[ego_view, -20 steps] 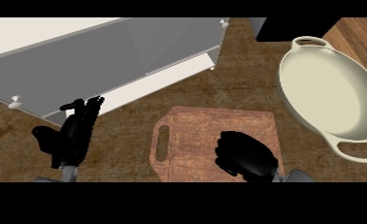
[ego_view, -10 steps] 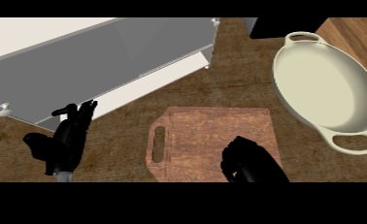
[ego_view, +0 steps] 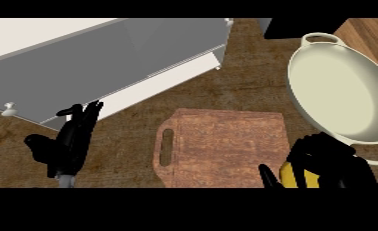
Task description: Pick the lemon from the cutting board and place it in the pot
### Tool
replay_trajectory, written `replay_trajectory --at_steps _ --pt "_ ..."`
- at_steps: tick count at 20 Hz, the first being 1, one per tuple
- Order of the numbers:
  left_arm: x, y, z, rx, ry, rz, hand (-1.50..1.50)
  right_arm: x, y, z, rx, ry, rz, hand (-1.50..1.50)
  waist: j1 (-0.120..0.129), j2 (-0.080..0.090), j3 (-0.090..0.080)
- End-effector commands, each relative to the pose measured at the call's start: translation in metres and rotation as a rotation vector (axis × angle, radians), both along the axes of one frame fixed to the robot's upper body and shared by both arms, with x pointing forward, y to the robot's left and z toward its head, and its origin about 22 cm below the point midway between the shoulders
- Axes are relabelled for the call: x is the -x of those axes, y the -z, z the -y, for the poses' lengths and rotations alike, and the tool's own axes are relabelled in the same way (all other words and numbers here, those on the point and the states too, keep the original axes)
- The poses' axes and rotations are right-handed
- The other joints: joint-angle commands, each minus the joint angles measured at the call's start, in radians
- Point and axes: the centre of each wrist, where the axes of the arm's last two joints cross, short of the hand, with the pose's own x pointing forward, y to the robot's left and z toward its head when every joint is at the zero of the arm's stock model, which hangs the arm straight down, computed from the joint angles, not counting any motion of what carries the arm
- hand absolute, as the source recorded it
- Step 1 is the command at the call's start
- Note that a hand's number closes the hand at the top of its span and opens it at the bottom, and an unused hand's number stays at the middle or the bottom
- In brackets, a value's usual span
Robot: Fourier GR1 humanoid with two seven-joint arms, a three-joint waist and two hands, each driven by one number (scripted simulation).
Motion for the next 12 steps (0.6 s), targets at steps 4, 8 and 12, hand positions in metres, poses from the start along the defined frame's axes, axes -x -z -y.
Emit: replay_trajectory --at_steps 4,8,12 --pt "-0.043 -0.066 -0.013 -0.014 -0.046 0.294 0.0 0.007 -0.034 0.049 0.005 0.158 0.004 1.5 0.03 0.0 0.02" --pt "-0.044 -0.059 -0.009 -0.005 -0.046 0.283 0.0 -0.005 -0.033 0.085 0.049 0.237 -0.047 1.5 0.046 0.004 0.02" --pt "-0.048 -0.066 -0.005 -0.012 -0.028 0.288 0.0 -0.023 -0.034 0.122 -0.003 0.295 -0.044 1.5 0.061 0.006 0.022"
